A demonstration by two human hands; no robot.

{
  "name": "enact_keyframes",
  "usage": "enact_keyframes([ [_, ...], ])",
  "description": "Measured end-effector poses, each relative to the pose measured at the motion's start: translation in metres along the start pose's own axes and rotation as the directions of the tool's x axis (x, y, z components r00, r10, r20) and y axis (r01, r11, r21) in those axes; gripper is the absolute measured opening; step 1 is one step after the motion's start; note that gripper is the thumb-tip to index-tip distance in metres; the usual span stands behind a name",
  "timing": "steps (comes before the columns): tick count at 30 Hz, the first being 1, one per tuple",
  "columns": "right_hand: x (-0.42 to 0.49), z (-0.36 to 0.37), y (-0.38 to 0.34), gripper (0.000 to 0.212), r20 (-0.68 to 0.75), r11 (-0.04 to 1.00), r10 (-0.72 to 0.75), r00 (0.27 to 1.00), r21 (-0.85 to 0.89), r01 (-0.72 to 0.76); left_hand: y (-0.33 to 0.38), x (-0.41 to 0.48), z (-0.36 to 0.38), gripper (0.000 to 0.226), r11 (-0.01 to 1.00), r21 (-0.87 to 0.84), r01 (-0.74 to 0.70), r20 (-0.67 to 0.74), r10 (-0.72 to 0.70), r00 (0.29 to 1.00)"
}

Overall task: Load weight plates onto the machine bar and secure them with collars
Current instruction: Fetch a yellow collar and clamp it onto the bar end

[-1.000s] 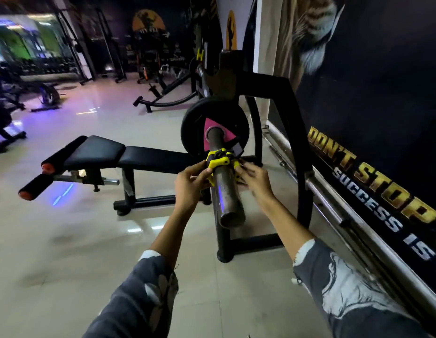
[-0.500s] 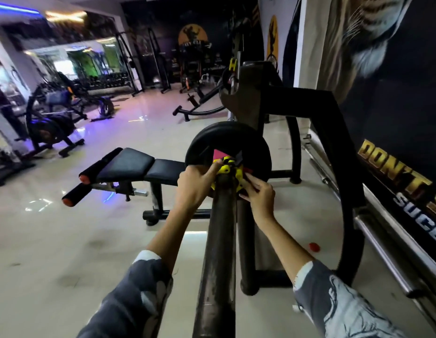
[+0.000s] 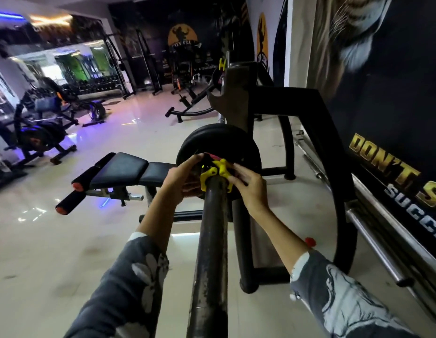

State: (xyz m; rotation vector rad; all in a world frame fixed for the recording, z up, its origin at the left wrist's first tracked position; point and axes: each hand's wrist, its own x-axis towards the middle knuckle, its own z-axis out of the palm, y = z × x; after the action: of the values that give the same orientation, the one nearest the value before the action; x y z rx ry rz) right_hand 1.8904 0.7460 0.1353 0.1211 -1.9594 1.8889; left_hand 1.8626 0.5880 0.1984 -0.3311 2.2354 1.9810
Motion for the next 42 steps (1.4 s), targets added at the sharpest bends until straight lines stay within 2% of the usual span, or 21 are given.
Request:
enact_keyframes([
  [1, 0.002, -0.001, -0.004, 0.056, -0.003, 0.986, -0.083, 0.997, -0.145, 0.082, -0.004, -0.001, -0.002, 0.057, 0.998, -0.03, 0.062, 0.066, -0.06, 0.996],
  [3, 0.013, -0.003, -0.011, 0.073, 0.06, 0.846, -0.244, 0.968, -0.474, 0.243, -0.009, -0.002, -0.002, 0.063, 0.986, -0.069, 0.154, 0.174, -0.14, 0.975],
  [5, 0.025, -0.008, -0.02, 0.085, 0.162, 0.746, -0.234, 0.959, -0.602, 0.284, -0.014, 0.003, -0.003, 0.073, 0.972, -0.129, 0.194, 0.248, -0.158, 0.956],
  [9, 0.031, -0.009, -0.023, 0.09, 0.203, 0.753, -0.237, 0.95, -0.58, 0.312, -0.022, 0.012, -0.005, 0.073, 0.933, -0.261, 0.247, 0.323, -0.156, 0.933],
  [13, 0.031, -0.008, -0.019, 0.089, 0.177, 0.759, -0.259, 0.95, -0.57, 0.313, -0.026, 0.014, -0.005, 0.031, 0.902, -0.36, 0.237, 0.374, -0.093, 0.923],
  [17, 0.029, -0.008, -0.019, 0.089, 0.17, 0.753, -0.268, 0.948, -0.577, 0.316, -0.029, 0.012, -0.005, 0.027, 0.909, -0.366, 0.199, 0.357, -0.061, 0.932],
  [19, 0.028, -0.008, -0.022, 0.089, 0.177, 0.734, -0.254, 0.951, -0.605, 0.309, -0.027, 0.009, -0.006, 0.034, 0.935, -0.318, 0.154, 0.278, -0.063, 0.959],
  [21, 0.026, -0.008, -0.027, 0.087, 0.192, 0.712, -0.227, 0.955, -0.636, 0.297, -0.023, 0.002, -0.007, 0.044, 0.975, -0.217, 0.046, 0.13, -0.018, 0.991],
  [23, 0.02, -0.007, -0.033, 0.083, 0.202, 0.693, -0.192, 0.961, -0.665, 0.278, -0.027, -0.01, -0.007, 0.042, 0.989, -0.011, -0.15, -0.04, 0.15, 0.988],
  [24, 0.014, -0.007, -0.034, 0.08, 0.194, 0.69, -0.172, 0.966, -0.676, 0.259, -0.031, -0.018, -0.006, 0.038, 0.953, 0.135, -0.27, -0.085, 0.282, 0.956],
  [26, -0.01, -0.008, -0.033, 0.073, 0.161, 0.684, -0.152, 0.975, -0.695, 0.221, -0.047, -0.036, -0.009, 0.028, 0.802, 0.368, -0.471, -0.035, 0.518, 0.855],
  [29, -0.06, -0.012, -0.023, 0.063, 0.103, 0.691, -0.123, 0.987, -0.705, 0.16, -0.076, -0.057, -0.017, 0.025, 0.58, 0.518, -0.629, 0.101, 0.689, 0.718],
  [32, -0.109, -0.016, -0.017, 0.057, 0.065, 0.706, -0.076, 0.995, -0.701, 0.099, -0.103, -0.08, -0.024, 0.033, 0.487, 0.515, -0.706, 0.172, 0.748, 0.641],
  [35, -0.142, -0.017, -0.024, 0.051, 0.034, 0.743, -0.035, 0.999, -0.668, 0.048, -0.12, -0.108, -0.028, 0.043, 0.48, 0.552, -0.682, 0.195, 0.721, 0.665],
  [39, -0.182, -0.018, -0.038, 0.048, 0.029, 0.744, -0.056, 0.998, -0.666, 0.062, -0.135, -0.152, -0.035, 0.043, 0.458, 0.574, -0.679, 0.168, 0.745, 0.645],
  [42, -0.225, -0.019, -0.044, 0.045, 0.023, 0.801, -0.039, 0.999, -0.597, 0.046, -0.151, -0.191, -0.043, 0.042, 0.438, 0.585, -0.682, 0.165, 0.76, 0.629],
])
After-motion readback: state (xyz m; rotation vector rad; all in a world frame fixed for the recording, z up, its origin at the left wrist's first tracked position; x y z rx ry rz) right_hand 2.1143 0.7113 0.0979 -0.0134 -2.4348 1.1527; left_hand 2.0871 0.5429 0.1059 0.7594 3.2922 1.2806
